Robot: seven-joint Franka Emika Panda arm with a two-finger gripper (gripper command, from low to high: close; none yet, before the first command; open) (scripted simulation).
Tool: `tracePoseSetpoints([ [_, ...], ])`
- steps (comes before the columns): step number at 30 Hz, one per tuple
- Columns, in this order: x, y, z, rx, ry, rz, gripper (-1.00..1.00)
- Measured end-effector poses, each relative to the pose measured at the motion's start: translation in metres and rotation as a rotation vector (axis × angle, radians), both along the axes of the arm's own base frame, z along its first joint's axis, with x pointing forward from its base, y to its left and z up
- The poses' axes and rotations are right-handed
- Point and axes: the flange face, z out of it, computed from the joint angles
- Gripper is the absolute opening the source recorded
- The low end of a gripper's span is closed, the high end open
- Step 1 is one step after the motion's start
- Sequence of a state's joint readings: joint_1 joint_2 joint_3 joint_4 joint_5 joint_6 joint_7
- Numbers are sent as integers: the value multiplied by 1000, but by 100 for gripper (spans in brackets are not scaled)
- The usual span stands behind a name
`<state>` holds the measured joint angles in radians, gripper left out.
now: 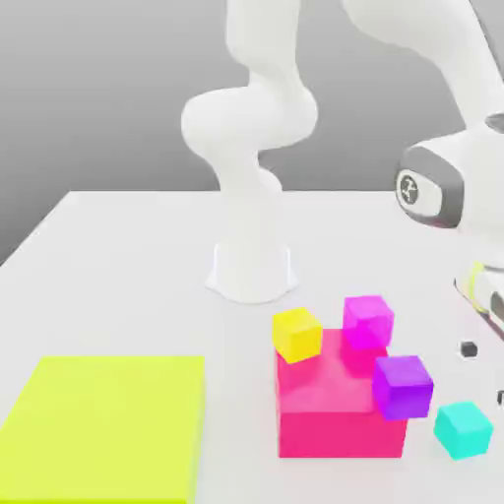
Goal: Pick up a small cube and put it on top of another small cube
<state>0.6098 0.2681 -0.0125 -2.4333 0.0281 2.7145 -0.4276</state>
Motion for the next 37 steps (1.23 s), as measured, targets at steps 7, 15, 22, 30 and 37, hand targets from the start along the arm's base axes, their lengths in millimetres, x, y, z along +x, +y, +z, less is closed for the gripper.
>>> tracePoseSetpoints([
  [7,-4,2,-64,-14,6,34,-100],
  [15,-4,3,-33,-16,6,36,-100],
  [22,6,-28,51,-1,20,7,-100],
  [30,10,-91,120,-11,11,-53,-100],
  [37,10,-94,75,-13,10,-55,100],
])
